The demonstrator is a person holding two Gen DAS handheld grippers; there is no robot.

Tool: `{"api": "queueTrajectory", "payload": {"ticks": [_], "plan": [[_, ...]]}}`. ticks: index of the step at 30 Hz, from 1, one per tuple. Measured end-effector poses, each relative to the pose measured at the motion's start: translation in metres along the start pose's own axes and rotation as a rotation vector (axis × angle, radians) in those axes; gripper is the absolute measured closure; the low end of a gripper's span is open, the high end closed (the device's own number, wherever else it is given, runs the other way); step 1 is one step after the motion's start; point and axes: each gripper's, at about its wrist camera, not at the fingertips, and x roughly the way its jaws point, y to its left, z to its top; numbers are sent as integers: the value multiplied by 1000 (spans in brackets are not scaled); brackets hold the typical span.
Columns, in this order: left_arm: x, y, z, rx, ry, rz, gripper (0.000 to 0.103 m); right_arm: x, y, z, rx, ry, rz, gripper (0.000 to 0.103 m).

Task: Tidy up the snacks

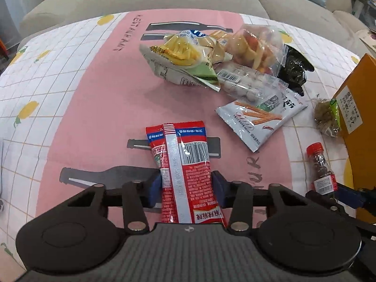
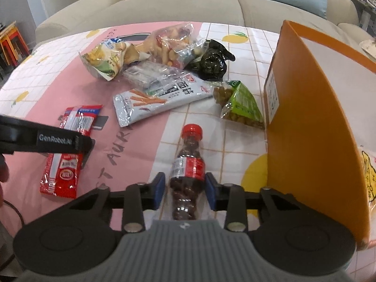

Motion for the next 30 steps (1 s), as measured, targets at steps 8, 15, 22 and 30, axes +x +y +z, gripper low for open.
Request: {"api": "queueTrajectory", "payload": {"ticks": [8, 15, 22, 30], "plan": [[-16, -4, -2, -22, -37, -42, 62, -6, -3, 0, 28, -15, 18, 74], [-52, -19, 5, -1, -57, -63, 62, -30, -5, 10, 53, -47, 62, 74], [-98, -42, 11, 55, -115, -91, 62, -73, -17, 20, 106, -113, 99, 74], [-145, -78, 15, 134, -170, -153, 63, -133, -50, 17, 166, -201, 89, 74]]}}
